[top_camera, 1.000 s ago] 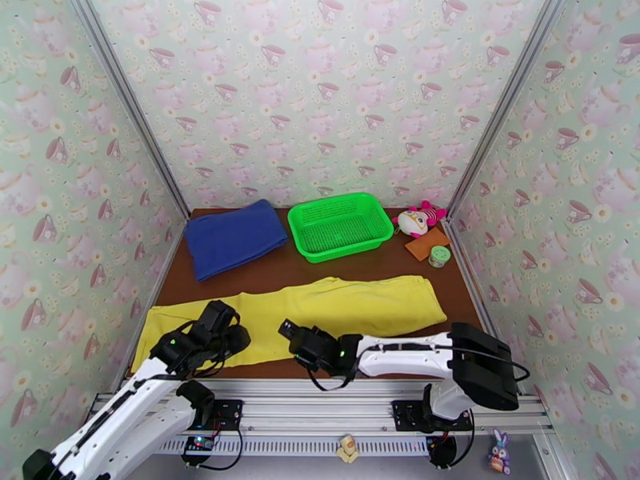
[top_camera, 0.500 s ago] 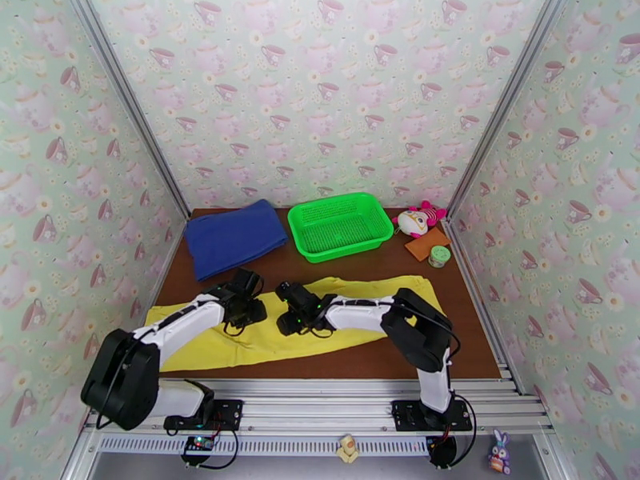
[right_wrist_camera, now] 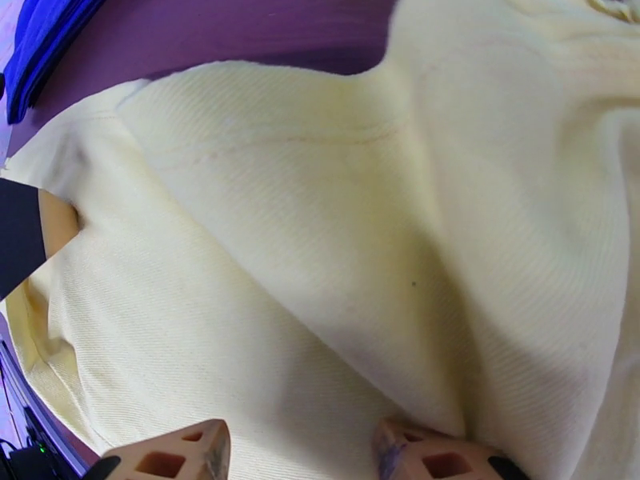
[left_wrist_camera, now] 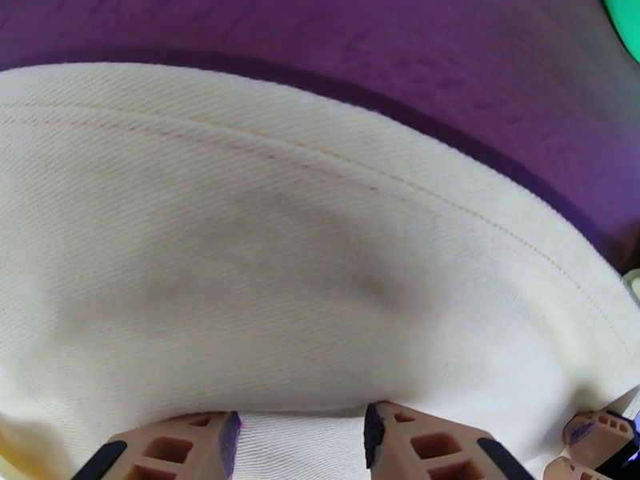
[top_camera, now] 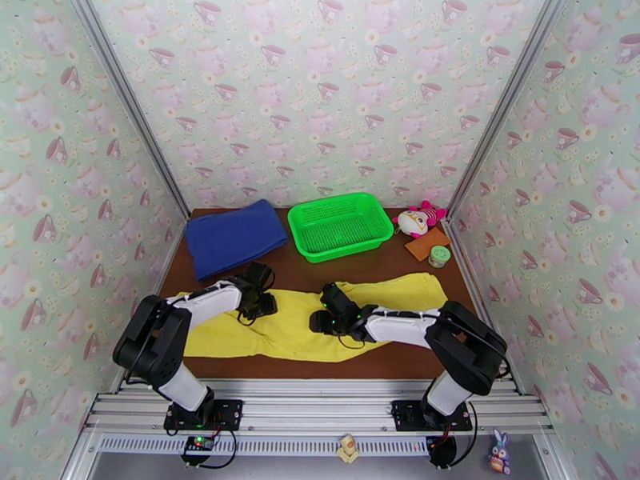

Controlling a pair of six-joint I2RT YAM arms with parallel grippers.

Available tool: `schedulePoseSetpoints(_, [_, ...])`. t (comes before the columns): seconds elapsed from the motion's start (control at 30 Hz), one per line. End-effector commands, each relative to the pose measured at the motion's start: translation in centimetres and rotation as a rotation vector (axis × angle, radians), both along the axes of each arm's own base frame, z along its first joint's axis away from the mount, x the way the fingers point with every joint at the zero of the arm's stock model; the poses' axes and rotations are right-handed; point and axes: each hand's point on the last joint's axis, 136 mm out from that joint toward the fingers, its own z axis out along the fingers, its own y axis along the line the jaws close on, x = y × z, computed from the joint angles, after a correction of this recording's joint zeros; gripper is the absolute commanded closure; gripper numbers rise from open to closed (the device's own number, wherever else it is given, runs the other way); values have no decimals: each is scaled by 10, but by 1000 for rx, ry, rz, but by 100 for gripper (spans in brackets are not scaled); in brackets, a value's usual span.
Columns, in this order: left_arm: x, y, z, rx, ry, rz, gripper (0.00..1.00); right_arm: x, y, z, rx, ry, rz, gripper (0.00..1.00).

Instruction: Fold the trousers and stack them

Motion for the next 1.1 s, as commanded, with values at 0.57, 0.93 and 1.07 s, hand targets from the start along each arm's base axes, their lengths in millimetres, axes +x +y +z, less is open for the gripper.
schedulePoseSetpoints(0.57, [36, 30, 23, 207, -62, -84, 51, 49, 32, 63, -239, -195, 157, 45])
schedulePoseSetpoints(0.93, [0, 39, 24, 224, 90, -87, 51, 70, 84, 12, -16, -42, 272, 45])
schedulePoseSetpoints(1.07, [-37, 38, 26, 161, 159, -85, 51, 74, 76, 0, -43, -31, 247, 45])
